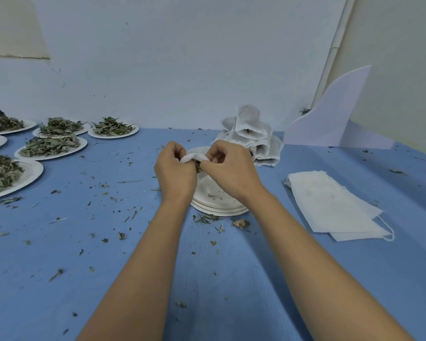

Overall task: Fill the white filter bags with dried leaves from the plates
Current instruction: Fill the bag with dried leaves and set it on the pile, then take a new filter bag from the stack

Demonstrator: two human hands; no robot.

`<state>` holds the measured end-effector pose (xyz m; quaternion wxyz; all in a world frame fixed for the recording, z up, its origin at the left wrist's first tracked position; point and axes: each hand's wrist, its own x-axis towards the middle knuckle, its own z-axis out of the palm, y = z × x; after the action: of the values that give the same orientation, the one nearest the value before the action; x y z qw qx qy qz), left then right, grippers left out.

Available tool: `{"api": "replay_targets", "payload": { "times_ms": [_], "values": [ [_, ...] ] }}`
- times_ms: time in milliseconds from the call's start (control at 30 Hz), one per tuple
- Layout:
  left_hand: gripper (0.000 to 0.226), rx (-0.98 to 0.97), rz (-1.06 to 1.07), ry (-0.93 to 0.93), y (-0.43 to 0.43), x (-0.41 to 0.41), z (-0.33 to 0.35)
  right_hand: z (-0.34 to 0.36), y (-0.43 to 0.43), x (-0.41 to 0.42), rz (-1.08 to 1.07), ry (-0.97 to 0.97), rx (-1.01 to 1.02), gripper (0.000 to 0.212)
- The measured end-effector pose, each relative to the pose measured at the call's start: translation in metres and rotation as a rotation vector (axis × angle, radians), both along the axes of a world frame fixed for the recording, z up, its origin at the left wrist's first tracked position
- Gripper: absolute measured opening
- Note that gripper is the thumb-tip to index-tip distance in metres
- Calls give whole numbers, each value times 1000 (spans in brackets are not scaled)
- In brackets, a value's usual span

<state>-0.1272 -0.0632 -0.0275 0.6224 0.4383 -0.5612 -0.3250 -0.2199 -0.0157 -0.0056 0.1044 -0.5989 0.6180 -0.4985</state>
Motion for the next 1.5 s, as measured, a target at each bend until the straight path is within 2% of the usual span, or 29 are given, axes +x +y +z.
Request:
{"api": "replay_targets", "payload": {
  "times_ms": [167, 300, 433, 567, 667, 767, 867, 967, 1067, 1200, 1267, 1333, 1400, 1433, 1500],
  "values": [
    [35, -41, 67, -28, 4, -3, 1, 2, 3, -3, 113, -87, 25, 22],
    [37, -69, 57, -120, 1, -3, -1, -1, 1, -6, 108, -168, 30, 10],
    [28, 62, -188, -44, -1, -3, -1, -7, -7, -12, -6, -258, 34, 2],
    [21, 139, -321, -5, 3, -7, 1, -10, -9, -18, -58, -179, 1, 5],
    [25, 97, -217, -23, 2, -6, -1, -10, -8, -17, -15, -173, 15, 6],
    [31, 21, -71, -132, 1, -3, -4, -10, -7, -12, 43, -199, 19, 13],
    [35, -9, 64, -150, 1, -2, -1, -10, -6, -8, 108, -267, 118, 10],
    [32, 3, 34, -142, 1, -2, -1, -9, -6, -8, 219, -414, 207, 8],
    [28, 40, -103, -62, 0, -2, -3, -7, -6, -13, 295, -575, 240, 22],
    [29, 25, -234, -19, -1, -1, -1, -9, -3, -16, 258, -432, 199, 18],
    [29, 24, -232, -6, -2, -1, -1, -10, -2, -15, 213, -339, 178, 16],
    [29, 32, -157, -9, -3, 1, -2, -11, -3, -15, 170, -342, 145, 16],
    [29, 17, -2, -124, -4, 5, -3, -11, -4, -13, 86, -391, 80, 18],
    [27, -10, 73, -224, -3, 7, -2, -12, -4, -12, 10, -341, 25, 19],
    [24, -111, 153, -405, 3, 5, -1, -13, -5, -8, -142, -56, -72, 17]
  ]
}}
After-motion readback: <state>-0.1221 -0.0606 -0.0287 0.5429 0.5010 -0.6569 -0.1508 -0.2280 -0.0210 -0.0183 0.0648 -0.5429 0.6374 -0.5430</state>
